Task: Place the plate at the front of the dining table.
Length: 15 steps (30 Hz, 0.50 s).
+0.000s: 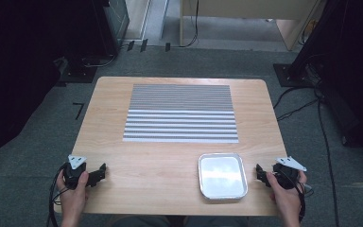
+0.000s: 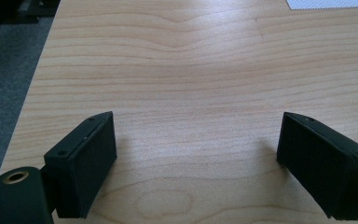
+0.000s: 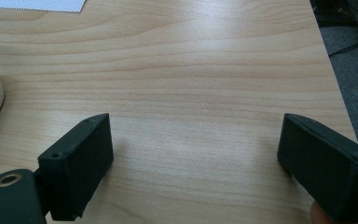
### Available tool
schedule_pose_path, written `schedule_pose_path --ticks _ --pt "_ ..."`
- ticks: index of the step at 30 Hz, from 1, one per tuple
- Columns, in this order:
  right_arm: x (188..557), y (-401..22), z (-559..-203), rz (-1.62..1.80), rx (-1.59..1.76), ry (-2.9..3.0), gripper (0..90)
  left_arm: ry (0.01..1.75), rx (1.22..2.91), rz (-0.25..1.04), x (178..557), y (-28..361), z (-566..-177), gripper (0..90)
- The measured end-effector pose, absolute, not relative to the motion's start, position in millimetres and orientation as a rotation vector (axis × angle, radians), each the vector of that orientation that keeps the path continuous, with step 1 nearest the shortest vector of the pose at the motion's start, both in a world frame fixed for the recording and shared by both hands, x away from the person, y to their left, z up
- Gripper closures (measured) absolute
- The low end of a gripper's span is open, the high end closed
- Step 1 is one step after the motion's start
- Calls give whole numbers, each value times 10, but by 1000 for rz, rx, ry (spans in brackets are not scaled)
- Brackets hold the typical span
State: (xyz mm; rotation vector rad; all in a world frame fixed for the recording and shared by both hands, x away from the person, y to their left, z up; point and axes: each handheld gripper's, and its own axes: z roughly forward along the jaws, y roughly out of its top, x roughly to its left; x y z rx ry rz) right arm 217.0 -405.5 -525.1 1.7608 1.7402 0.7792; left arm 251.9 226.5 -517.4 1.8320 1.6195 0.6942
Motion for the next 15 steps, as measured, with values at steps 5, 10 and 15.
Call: schedule_pose_path --ticks 5,10,15 --pt "2156 -4050 -5250 782 1760 1738 110 1639 1845 718 2524 2211 -5158 105" --pt "2128 -4044 -5233 813 1767 1720 142 1603 1841 725 2532 2101 -5100 101" --pt "2102 -4030 -5180 837 1756 1696 143 1568 1813 716 2513 1993 -5030 99"
